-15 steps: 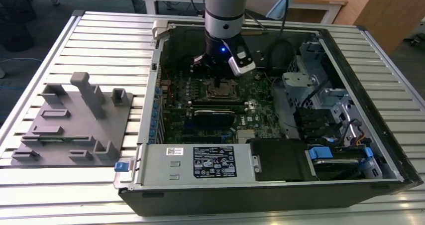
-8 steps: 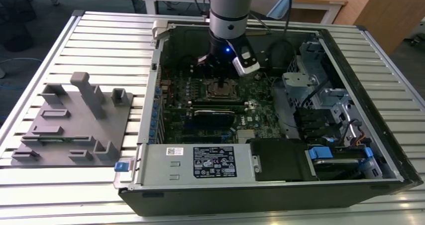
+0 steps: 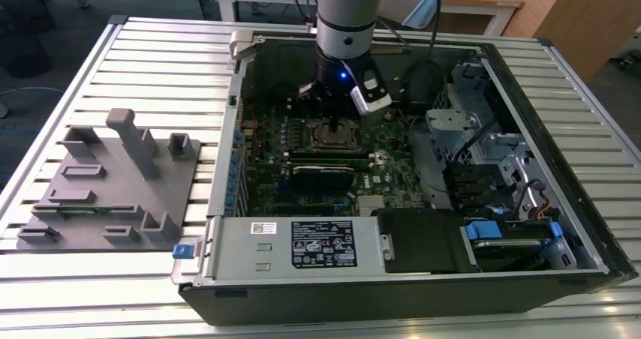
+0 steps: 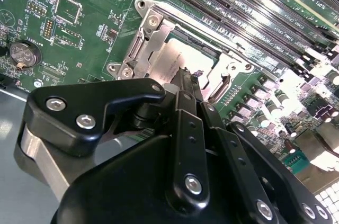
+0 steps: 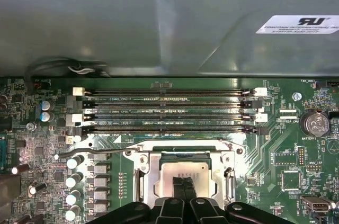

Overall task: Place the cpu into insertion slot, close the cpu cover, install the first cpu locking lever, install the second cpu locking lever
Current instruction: 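Close the cpu cover, then install the first cpu locking lever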

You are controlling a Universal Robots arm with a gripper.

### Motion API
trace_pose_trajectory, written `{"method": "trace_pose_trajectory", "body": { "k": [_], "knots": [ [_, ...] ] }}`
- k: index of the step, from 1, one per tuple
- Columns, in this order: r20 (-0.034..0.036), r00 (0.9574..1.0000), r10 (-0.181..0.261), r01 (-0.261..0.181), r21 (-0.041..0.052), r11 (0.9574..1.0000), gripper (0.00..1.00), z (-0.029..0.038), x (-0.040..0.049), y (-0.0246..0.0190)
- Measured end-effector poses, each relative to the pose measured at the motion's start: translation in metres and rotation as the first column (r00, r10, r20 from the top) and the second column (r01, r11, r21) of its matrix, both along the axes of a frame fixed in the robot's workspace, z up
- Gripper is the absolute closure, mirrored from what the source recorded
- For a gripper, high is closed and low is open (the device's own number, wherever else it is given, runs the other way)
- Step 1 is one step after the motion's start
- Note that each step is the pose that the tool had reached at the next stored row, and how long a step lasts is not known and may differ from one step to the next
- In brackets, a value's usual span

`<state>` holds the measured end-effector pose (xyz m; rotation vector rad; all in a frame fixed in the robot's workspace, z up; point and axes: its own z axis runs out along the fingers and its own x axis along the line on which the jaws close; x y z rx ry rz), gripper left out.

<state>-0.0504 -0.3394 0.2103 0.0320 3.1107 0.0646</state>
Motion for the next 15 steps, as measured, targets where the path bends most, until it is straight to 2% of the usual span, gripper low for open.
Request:
{"method": "trace_pose_trajectory", "body": {
  "k": [15],
  "knots": [
    [-0.0003,1.0,0.0,0.0,-0.0005,1.0,0.9,0.0032,-0.0001,-0.0001]
  ]
}}
